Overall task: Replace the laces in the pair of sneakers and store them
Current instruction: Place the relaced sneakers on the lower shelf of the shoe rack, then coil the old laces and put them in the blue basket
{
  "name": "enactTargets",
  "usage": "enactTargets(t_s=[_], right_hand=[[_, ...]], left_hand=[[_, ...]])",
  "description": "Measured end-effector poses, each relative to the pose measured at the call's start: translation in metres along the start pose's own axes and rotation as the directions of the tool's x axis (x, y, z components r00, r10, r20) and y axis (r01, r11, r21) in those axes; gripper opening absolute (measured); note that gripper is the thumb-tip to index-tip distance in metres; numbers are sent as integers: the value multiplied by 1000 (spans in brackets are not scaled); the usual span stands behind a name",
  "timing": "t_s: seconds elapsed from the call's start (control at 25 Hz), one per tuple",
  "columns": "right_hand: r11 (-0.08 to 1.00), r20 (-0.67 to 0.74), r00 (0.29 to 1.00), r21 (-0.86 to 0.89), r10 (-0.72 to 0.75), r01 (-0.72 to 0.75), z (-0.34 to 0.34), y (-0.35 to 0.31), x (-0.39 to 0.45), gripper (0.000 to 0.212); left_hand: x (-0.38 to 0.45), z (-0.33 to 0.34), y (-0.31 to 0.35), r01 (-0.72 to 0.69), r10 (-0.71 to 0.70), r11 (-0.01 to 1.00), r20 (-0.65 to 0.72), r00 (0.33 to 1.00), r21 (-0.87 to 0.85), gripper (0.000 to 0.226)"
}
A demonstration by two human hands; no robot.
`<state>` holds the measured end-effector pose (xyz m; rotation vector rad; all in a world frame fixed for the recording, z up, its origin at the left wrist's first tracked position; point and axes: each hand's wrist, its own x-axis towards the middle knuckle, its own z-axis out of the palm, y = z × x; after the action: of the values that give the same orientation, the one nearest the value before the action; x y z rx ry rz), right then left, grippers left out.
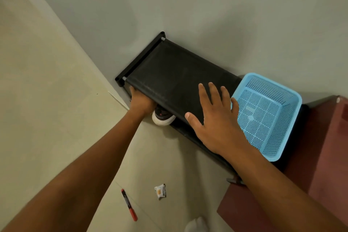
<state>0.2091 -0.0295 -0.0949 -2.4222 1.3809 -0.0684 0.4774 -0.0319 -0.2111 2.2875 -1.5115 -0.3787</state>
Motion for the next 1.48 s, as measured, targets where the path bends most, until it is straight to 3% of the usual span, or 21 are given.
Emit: enactTargets(t_s=[0.12, 0.36, 0.68, 0.96, 1.28, 1.48], right_hand=[[999, -27, 1000, -47, -4, 3, -1, -1, -6, 84], [995, -37, 999, -102, 4, -8, -14, 4, -36, 86], [994, -172, 984, -89, 47, -63, -66, 32, -115, 87], [974, -298, 935, -55, 193, -218, -122, 98, -204, 88], [907, -392, 831, 21, 394, -420, -156, 207, -319, 86], [836, -356, 770, 66, 529, -544, -153, 272, -376, 80]], left_hand=[[-24, -1, -17, -186, 188, 964, 5, 982, 190, 43], [-118, -15, -23, -104, 101, 948, 25, 995, 302, 73], [-172, -67, 128, -369, 372, 907, 22, 928, 201, 78], [-209, -75, 260, -577, 582, 799, 27, 813, 168, 82], [-274, -21, 420, -790, 782, 595, 121, 611, 149, 83], [-308, 24, 494, -843, 810, 521, 236, 537, 131, 84]])
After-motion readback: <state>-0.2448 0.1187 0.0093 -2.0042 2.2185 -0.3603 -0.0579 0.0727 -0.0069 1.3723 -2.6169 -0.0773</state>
